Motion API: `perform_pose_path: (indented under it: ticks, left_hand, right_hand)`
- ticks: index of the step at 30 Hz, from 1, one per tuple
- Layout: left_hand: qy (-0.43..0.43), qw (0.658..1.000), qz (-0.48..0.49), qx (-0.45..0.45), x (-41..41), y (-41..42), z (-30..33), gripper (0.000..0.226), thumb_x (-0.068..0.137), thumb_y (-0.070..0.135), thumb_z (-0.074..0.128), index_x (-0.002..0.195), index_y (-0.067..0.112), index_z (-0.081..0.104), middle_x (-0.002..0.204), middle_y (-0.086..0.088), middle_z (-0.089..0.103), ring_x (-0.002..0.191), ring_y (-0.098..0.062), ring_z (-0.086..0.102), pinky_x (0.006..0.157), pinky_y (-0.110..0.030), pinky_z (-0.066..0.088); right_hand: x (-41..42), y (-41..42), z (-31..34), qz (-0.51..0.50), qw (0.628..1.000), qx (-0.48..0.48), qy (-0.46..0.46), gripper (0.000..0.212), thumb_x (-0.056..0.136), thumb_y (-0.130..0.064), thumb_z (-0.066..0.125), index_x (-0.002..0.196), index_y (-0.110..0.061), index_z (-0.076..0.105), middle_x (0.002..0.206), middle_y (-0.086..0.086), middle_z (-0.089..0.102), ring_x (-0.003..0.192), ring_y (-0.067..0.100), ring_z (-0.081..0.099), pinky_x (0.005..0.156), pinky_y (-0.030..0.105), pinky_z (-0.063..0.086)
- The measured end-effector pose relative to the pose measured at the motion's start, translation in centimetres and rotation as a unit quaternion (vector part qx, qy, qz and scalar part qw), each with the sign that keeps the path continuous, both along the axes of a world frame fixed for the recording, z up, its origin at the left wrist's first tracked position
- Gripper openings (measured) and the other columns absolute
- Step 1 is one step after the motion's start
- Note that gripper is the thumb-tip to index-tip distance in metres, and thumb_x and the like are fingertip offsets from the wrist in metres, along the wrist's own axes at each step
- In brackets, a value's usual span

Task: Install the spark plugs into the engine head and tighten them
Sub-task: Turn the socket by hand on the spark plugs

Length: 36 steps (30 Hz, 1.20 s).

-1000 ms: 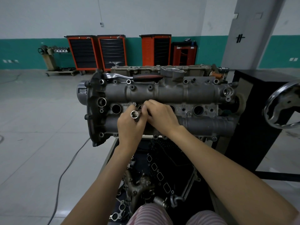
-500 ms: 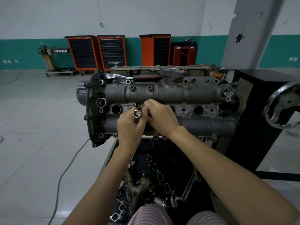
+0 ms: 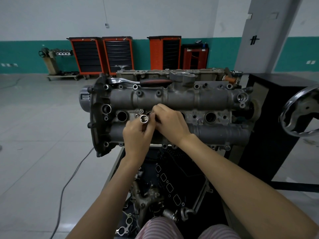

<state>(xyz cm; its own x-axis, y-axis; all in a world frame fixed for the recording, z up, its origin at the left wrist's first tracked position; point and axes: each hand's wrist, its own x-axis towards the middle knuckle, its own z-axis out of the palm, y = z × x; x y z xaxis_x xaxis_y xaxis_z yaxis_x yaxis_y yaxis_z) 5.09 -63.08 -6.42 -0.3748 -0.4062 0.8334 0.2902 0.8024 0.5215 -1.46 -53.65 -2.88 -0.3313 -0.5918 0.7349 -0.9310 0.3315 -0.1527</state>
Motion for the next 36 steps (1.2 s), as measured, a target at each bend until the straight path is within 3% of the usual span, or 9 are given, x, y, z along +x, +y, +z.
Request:
perform_pose_path:
  ticks: [6,9,13,15,19,22,26,33,36]
  left_hand:
    - [0.003,1.000,-0.005,0.019,0.06,0.31,-0.08,0.037,0.085,0.033,0.044,0.067,0.001,0.050,0.057,0.004,0.042,0.053,-0.015,0.041,0.054,-0.024,0.033]
    - [0.002,1.000,0.006,0.025,-0.09,0.14,0.06,0.043,0.085,0.040,0.046,0.059,0.007,0.041,0.050,0.007,0.036,0.048,-0.011,0.033,0.050,-0.020,0.027]
    - [-0.016,0.999,0.030,-0.011,-0.33,0.03,-0.02,0.053,0.088,0.039,0.044,0.056,-0.002,0.051,0.048,-0.007,0.047,0.048,-0.022,0.044,0.050,-0.026,0.030]
    - [-0.015,0.999,0.034,-0.015,-0.23,0.07,-0.12,0.049,0.089,0.036,0.041,0.061,-0.002,0.051,0.052,-0.007,0.049,0.050,-0.025,0.046,0.053,-0.025,0.028]
    - [0.008,0.999,-0.006,0.030,0.20,0.46,0.01,0.030,0.086,0.035,0.042,0.074,0.008,0.044,0.061,-0.004,0.049,0.057,-0.021,0.047,0.054,-0.026,0.034]
    - [0.011,0.999,-0.006,0.044,0.21,0.51,0.10,0.032,0.085,0.039,0.045,0.071,0.010,0.041,0.058,-0.006,0.049,0.055,-0.022,0.046,0.053,-0.029,0.035]
    - [-0.009,1.000,0.024,-0.002,-0.14,0.26,0.13,0.052,0.088,0.039,0.045,0.056,-0.002,0.051,0.048,-0.008,0.049,0.047,-0.024,0.045,0.052,-0.025,0.031]
    - [0.003,1.000,0.000,0.018,0.21,0.44,-0.07,0.039,0.087,0.035,0.042,0.070,0.001,0.048,0.060,-0.004,0.049,0.056,-0.022,0.047,0.054,-0.027,0.035]
    - [0.009,1.000,-0.012,0.026,0.39,0.54,0.09,0.033,0.085,0.036,0.043,0.073,0.005,0.044,0.062,-0.009,0.050,0.058,-0.025,0.048,0.054,-0.031,0.036]
  right_hand:
    - [-0.30,-0.38,-0.51,-0.028,0.997,0.072,0.018,0.034,0.084,-0.024,0.058,0.115,-0.011,0.053,0.108,0.005,0.055,0.082,0.032,0.061,0.060,0.038,0.046]
    - [-0.11,-0.19,-0.37,-0.013,0.999,0.048,0.017,0.018,0.087,-0.017,0.056,0.101,-0.006,0.060,0.096,0.008,0.057,0.077,0.034,0.061,0.058,0.041,0.046]
    - [-0.03,0.02,-0.10,0.000,1.000,0.005,-0.003,0.014,0.083,-0.014,0.061,0.079,-0.003,0.053,0.079,0.010,0.054,0.064,0.032,0.055,0.050,0.031,0.033]
    - [-0.27,-0.15,-0.11,-0.012,1.000,0.018,-0.014,0.017,0.085,-0.020,0.060,0.084,-0.006,0.052,0.086,0.008,0.053,0.068,0.031,0.056,0.053,0.029,0.030]
    - [-0.47,-0.54,-0.42,-0.031,0.997,0.065,0.000,0.030,0.086,-0.027,0.056,0.111,-0.010,0.052,0.109,0.005,0.054,0.083,0.032,0.061,0.060,0.033,0.038]
    - [-0.17,-0.37,-0.40,-0.011,0.999,0.027,0.014,0.014,0.087,-0.018,0.055,0.090,-0.005,0.057,0.088,0.009,0.056,0.071,0.034,0.059,0.053,0.034,0.037]
    - [-0.03,0.03,-0.17,0.000,1.000,-0.025,-0.001,0.017,0.079,-0.013,0.065,0.072,-0.006,0.051,0.069,0.008,0.053,0.058,0.029,0.054,0.048,0.029,0.031]
    - [-0.48,-0.49,-0.54,-0.031,0.998,0.050,0.024,0.036,0.083,-0.025,0.060,0.115,-0.010,0.052,0.109,0.007,0.055,0.081,0.032,0.062,0.059,0.038,0.046]
    - [-0.24,-0.25,-0.46,-0.001,0.999,0.033,0.026,0.017,0.084,-0.016,0.058,0.098,-0.007,0.061,0.093,0.008,0.057,0.075,0.033,0.060,0.054,0.037,0.045]
